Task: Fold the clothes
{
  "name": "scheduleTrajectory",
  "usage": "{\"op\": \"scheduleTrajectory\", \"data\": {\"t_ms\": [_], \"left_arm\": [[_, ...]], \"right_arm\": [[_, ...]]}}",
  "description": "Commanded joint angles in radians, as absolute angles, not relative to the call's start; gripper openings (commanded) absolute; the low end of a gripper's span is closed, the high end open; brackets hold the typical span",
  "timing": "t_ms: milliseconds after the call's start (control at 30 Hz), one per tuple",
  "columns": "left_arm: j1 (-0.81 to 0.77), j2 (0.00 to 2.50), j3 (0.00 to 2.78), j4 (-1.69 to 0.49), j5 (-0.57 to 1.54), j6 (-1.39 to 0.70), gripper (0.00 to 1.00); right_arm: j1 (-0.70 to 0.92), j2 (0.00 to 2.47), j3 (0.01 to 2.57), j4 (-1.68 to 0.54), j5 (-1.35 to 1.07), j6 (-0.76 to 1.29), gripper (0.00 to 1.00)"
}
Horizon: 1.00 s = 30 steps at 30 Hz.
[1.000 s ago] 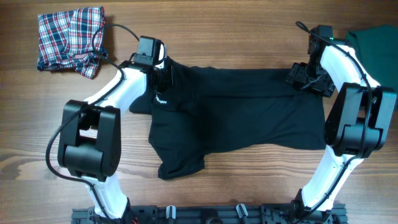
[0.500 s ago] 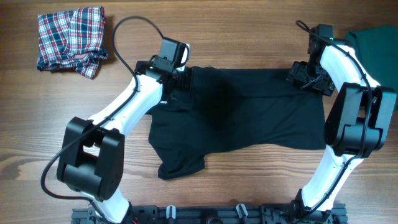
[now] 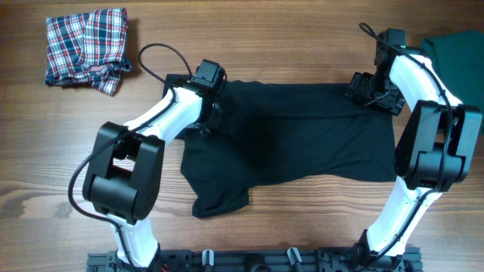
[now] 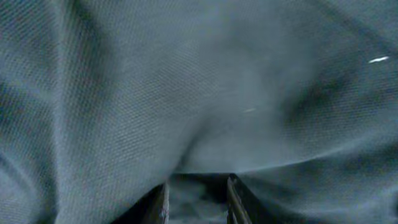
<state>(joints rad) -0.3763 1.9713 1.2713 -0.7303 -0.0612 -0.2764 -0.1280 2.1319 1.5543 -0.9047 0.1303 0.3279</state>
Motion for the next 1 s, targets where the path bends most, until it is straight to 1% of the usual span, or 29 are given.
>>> {"op": "scheduleTrajectory", "data": {"t_ms": [0, 100, 200, 267, 300, 333, 367, 433, 500, 600, 700, 833, 967], "left_arm": [[-0.341, 1.983, 1.276, -0.798, -0.177, -0.293, 0.31], [-0.33, 1.977, 1.276, -0.844, -0.177, -0.293, 0.2], [-0.341, 1.926, 1.278, -0.85, -0.177, -0.293, 0.23], [-0.353, 1.861, 1.279, -0.85, -0.177, -0.293, 0.29], [-0.362, 1.821, 1.279, -0.85, -0.177, -0.293, 0.37], [-0.371, 1.774, 1.279, -0.849, -0.178, -0.293, 0.6], [-0.377, 1.727, 1.28, -0.842, -0.178, -0.293, 0.68], [-0.378, 1.673, 1.28, -0.838, -0.177, -0.293, 0.72], [-0.378, 1.609, 1.28, -0.844, -0.176, -0.297, 0.8], [-0.378, 1.526, 1.28, -0.904, -0.105, -0.348, 0.83], [-0.378, 1.505, 1.279, -1.022, -0.038, -0.433, 0.84], [-0.378, 1.507, 1.279, -1.196, 0.064, -0.537, 0.86], [-0.379, 1.507, 1.275, -1.337, 0.149, -0.612, 0.88]], "right_arm": [[-0.126, 2.128, 1.552, -0.908, 0.111, 0.314, 1.0], [-0.126, 2.128, 1.552, -0.907, 0.112, 0.319, 1.0], [-0.126, 2.128, 1.552, -0.91, 0.17, 0.371, 1.0], [-0.126, 2.125, 1.552, -0.918, 0.193, 0.37, 1.0], [-0.126, 2.122, 1.552, -0.923, 0.196, 0.37, 1.0], [-0.126, 2.117, 1.552, -0.925, 0.207, 0.375, 1.0], [-0.126, 2.108, 1.553, -0.925, 0.221, 0.39, 1.0], [-0.126, 2.091, 1.565, -0.93, 0.233, 0.396, 1.0], [-0.126, 2.056, 1.595, -0.964, 0.234, 0.396, 1.0], [-0.126, 1.943, 1.63, -1.03, 0.274, 0.426, 1.0], [-0.127, 1.831, 1.631, -1.075, 0.273, 0.462, 1.0], [-0.127, 1.689, 1.631, -1.201, 0.274, 0.574, 1.0], [-0.127, 1.634, 1.629, -1.35, 0.273, 0.684, 1.0]]}}
